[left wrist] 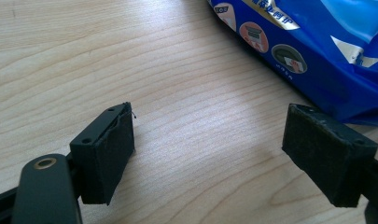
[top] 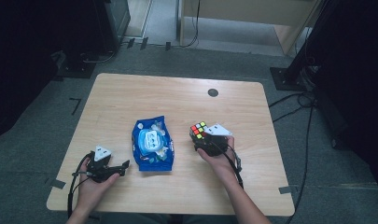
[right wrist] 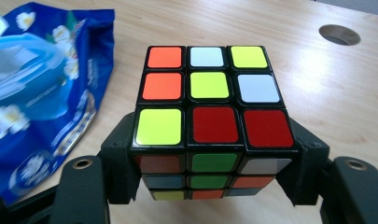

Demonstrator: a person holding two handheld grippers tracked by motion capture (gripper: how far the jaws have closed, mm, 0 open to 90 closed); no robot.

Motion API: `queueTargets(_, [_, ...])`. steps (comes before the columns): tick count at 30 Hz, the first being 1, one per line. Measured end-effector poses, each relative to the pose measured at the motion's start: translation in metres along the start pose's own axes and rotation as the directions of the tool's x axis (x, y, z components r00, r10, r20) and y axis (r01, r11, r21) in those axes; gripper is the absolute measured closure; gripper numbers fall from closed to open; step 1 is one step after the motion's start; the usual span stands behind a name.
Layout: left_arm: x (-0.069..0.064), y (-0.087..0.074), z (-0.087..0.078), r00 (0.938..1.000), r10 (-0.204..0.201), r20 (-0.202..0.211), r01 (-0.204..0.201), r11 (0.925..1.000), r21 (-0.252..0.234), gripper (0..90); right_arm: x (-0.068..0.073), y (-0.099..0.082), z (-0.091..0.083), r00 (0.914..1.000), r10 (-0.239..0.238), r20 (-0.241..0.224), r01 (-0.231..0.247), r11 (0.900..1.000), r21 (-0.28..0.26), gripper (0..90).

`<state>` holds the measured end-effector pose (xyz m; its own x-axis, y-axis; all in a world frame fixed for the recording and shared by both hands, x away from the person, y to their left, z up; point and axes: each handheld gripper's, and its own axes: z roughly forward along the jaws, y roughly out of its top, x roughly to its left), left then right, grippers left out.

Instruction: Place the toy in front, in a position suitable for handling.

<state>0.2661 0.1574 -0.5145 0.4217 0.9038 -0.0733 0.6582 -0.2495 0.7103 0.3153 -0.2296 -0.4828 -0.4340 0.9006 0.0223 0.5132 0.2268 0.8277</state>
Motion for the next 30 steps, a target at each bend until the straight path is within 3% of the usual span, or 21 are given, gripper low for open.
queueTargets(6, [0.0,0.0,0.0,1.0,0.0,-0.002,0.0,1.0,0.002,17.1,0.0,-0.019,-0.027,0.9998,0.017,-0.006,-0.017,0.9997,0.015,34.6])
queueTargets(14, [0.0,0.0,0.0,1.0,0.0,-0.003,0.0,1.0,0.002,17.1,-0.002,-0.049,-0.046,0.9986,0.045,0.028,-0.046,0.9978,0.048,34.6])
queueTargets(23, [0.0,0.0,0.0,1.0,-0.004,-0.001,0.004,1.0,-0.004,17.1,-0.003,-0.061,-0.046,0.9967,0.07,0.041,-0.072,0.996,0.054,34.5])
queueTargets(30, [0.0,0.0,-0.001,1.0,-0.004,-0.002,0.004,0.9999,-0.01,17.1,0.003,-0.064,-0.043,0.9983,0.036,0.046,-0.038,0.9975,0.059,34.4])
